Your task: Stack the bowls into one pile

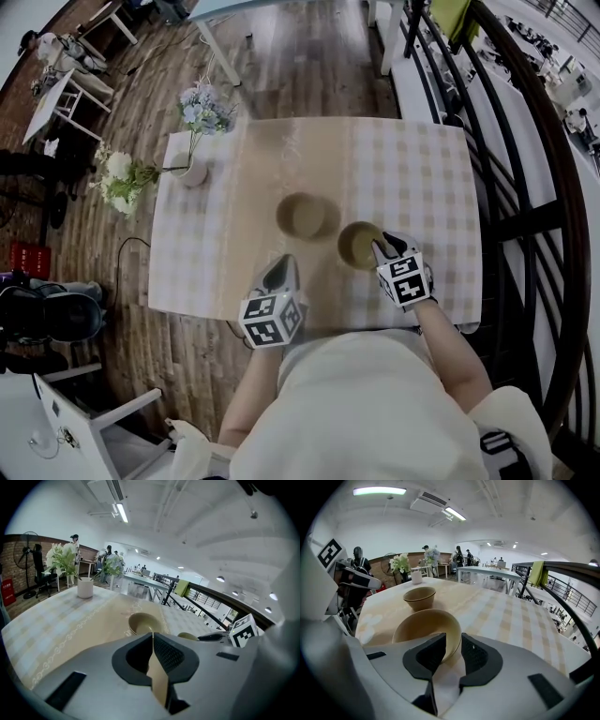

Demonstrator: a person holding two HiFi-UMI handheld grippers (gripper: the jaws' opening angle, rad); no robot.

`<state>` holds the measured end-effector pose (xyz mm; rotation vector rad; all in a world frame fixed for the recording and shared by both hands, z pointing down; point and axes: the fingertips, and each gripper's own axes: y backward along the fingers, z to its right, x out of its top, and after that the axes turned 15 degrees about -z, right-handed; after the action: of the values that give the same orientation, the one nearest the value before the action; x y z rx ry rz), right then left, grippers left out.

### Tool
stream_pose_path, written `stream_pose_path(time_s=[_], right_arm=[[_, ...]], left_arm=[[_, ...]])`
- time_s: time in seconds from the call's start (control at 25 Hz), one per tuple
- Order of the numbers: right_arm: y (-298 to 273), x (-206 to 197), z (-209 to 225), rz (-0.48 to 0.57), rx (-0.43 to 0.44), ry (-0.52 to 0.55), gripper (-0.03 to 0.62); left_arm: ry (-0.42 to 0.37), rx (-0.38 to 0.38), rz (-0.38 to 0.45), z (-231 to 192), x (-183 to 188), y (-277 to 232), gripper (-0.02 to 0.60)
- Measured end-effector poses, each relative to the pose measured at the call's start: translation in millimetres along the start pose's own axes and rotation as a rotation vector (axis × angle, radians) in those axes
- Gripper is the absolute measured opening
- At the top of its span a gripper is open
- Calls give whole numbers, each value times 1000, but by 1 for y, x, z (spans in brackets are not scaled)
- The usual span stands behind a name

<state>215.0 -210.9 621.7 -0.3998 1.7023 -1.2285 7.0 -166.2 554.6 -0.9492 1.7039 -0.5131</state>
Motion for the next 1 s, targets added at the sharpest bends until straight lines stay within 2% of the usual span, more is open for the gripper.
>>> stream_pose_path(time_s=[0.2,0.68,1.0], right_arm=[[0,1,5,0,-41,-40,55],[15,15,-3,31,-114,-83,15],[26,28,-16,52,-139,-101,11]], left_arm=[[-16,14,-20,-12,-2,2,11],[-47,-13,-29,-39,10,7,11],[-52,-46,-34,-53,18,7,11]])
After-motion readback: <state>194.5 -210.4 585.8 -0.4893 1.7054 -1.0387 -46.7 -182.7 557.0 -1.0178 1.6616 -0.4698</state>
